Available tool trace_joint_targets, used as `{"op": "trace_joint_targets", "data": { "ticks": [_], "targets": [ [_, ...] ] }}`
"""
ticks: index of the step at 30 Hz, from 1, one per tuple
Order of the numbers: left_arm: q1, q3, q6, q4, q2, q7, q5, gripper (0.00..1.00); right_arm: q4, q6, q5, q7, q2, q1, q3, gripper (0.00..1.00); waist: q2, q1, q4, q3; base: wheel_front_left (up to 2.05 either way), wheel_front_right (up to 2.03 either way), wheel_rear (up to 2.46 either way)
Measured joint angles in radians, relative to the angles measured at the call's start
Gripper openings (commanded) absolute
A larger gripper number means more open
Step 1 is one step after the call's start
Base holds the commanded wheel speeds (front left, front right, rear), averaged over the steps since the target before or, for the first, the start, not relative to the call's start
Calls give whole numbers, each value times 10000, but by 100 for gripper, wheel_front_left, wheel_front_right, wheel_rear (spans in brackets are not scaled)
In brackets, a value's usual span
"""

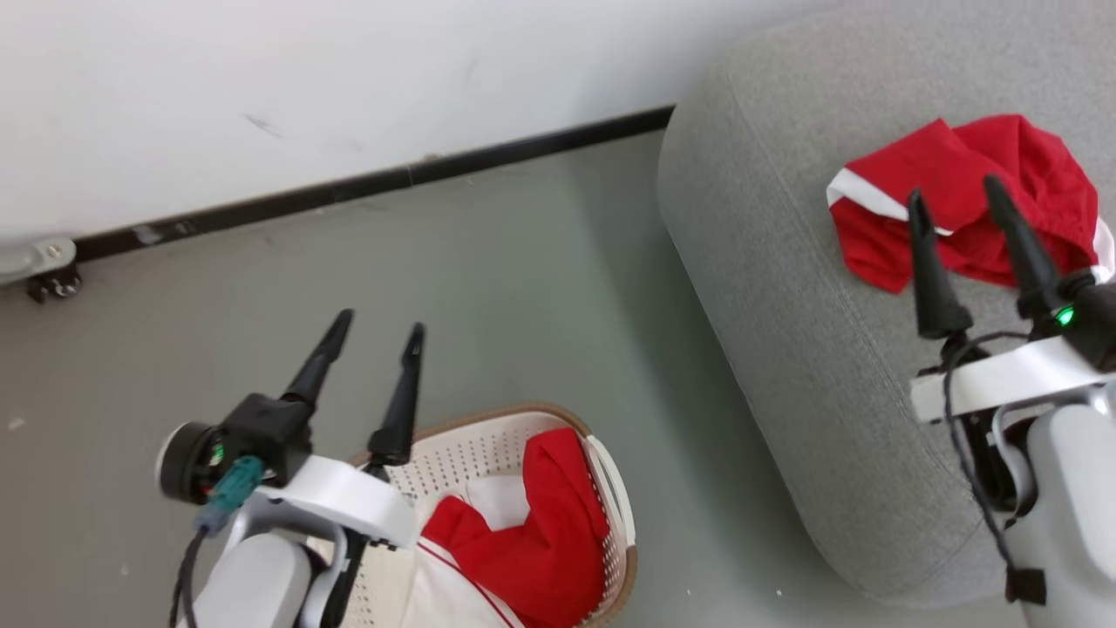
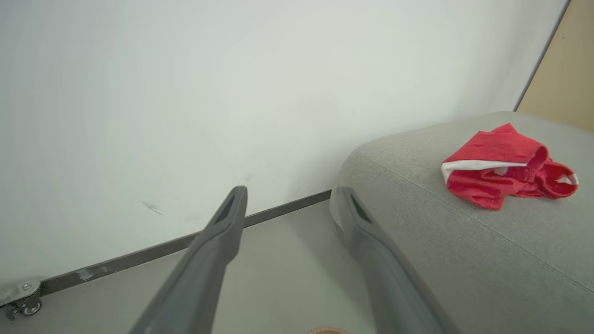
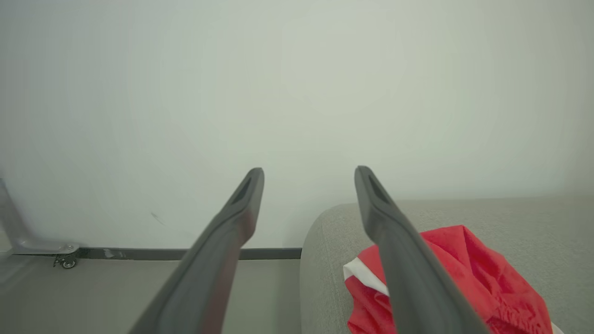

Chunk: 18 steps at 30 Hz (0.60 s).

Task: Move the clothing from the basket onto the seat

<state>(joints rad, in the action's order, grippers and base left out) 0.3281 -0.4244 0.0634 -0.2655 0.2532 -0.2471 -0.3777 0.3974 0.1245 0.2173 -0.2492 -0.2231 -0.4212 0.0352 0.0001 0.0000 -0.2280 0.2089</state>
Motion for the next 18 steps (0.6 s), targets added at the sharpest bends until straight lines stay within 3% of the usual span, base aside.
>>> {"op": "trace_joint_targets", "data": {
  "ticks": [8,18],
  "targets": [
    [-780,844,593,73,-19,0,-81,100,-280,0,-520,0,662,884,-19,100,0,0,273,-742,0,0,0],
    [-1842,1436,965,98,-73,0,-79,100,-510,0,-1147,0,1095,2005,-364,100,0,0,564,-1523,0,0,0]
  ]
}}
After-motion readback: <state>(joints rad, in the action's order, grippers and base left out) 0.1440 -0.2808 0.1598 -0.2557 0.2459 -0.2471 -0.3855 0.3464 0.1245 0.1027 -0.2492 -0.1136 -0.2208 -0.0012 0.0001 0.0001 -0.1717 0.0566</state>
